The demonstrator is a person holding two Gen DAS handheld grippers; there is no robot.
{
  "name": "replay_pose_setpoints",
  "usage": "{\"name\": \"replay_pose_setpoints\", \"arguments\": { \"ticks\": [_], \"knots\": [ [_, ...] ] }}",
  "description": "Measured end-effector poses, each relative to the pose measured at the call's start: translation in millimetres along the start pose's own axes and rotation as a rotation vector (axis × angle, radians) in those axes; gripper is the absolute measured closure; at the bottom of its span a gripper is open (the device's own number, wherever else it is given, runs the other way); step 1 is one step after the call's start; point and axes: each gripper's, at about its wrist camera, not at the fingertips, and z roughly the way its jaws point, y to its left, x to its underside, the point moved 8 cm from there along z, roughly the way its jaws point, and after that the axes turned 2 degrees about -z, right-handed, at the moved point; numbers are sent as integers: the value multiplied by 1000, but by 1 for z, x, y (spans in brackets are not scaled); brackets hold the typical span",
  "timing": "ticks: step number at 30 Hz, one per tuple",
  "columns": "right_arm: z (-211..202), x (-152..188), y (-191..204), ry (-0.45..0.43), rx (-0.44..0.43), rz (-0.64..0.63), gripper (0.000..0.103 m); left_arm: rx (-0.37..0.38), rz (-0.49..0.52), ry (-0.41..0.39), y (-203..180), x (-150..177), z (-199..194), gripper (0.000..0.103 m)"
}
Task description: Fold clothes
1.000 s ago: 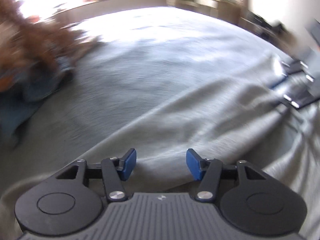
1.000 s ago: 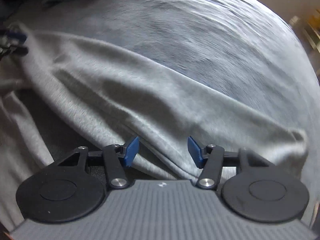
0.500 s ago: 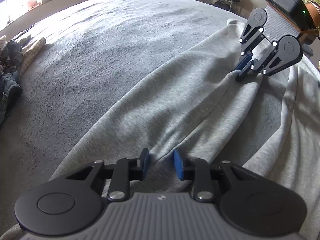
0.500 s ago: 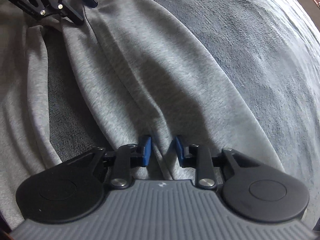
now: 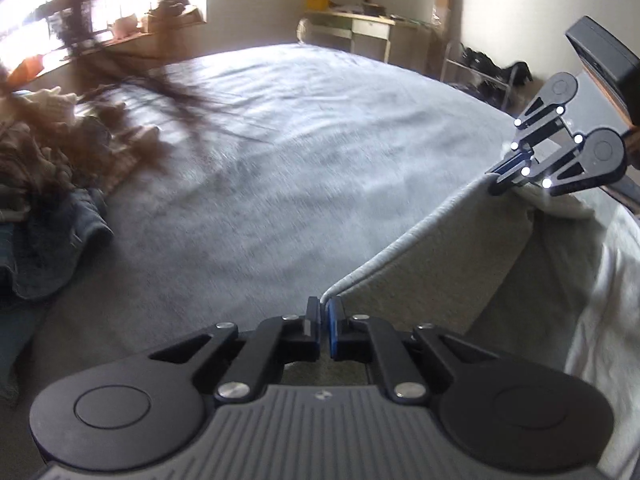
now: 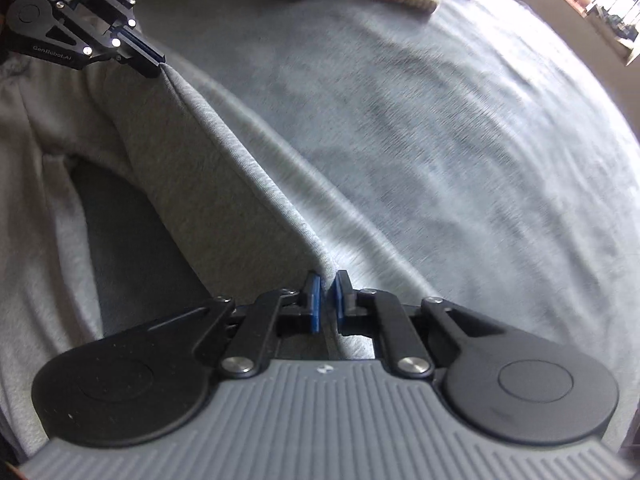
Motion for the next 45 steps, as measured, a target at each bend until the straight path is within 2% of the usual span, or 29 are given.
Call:
{"name": "replay_pose_setpoints", "arguments": {
  "ticks": [5, 9, 12, 16, 19, 21, 23, 25, 27, 28, 30, 31, 33, 36, 38, 41, 43, 45],
  "knots": [
    [11, -38, -38, -60, 97, -74, 97, -94, -15, -39, 35, -34, 23, 99],
    [29, -76, -73, -108, 162, -143, 98, -148, -22, -31, 65, -48, 50, 99],
    [53, -102, -96, -129, 187, -179, 98, -176, -43, 17, 83, -42, 75, 98],
    [102, -121, -106, -117, 183, -213, 98, -194, -82, 98, 95, -14, 104, 97],
    [139, -115, -99, -78, 159, -204, 98, -213, -139, 126, 100, 1, 114, 79],
    [162, -107, -99, -42, 128, -147, 97, -245, -185, 132, 105, 2, 113, 51],
    [169, -101, -101, -36, 101, -72, 95, -258, -237, 149, 111, 2, 109, 43],
    [163, -100, -108, -47, 79, 13, 94, -262, -279, 157, 113, 0, 100, 41],
    [151, -100, -119, -58, 61, 117, 84, -268, -314, 156, 114, -1, 88, 27],
    [144, -100, -124, -65, 52, 172, 82, -267, -340, 148, 113, 1, 81, 23],
    [127, -98, -133, -81, 32, 279, 68, -254, -420, 137, 112, 1, 67, 10],
    [117, -96, -134, -85, 16, 326, 62, -260, -458, 133, 111, 3, 60, 8],
    [102, -91, -133, -90, -20, 413, 37, -284, -510, 132, 110, 7, 46, 7],
    [88, -85, -124, -106, -72, 530, 20, -326, -591, 145, 108, 19, 26, 2],
    [78, -78, -115, -106, -99, 606, 18, -332, -654, 149, 106, 30, 11, 2],
    [72, -65, -101, -82, -84, 725, 6, -336, -748, 143, 104, 49, -13, 2],
    [69, -56, -91, -52, -49, 762, 4, -312, -801, 125, 104, 63, -31, 2],
    [62, -51, -77, -56, -67, 775, 1, -295, -857, 90, 105, 79, -51, 2]
  ]
}}
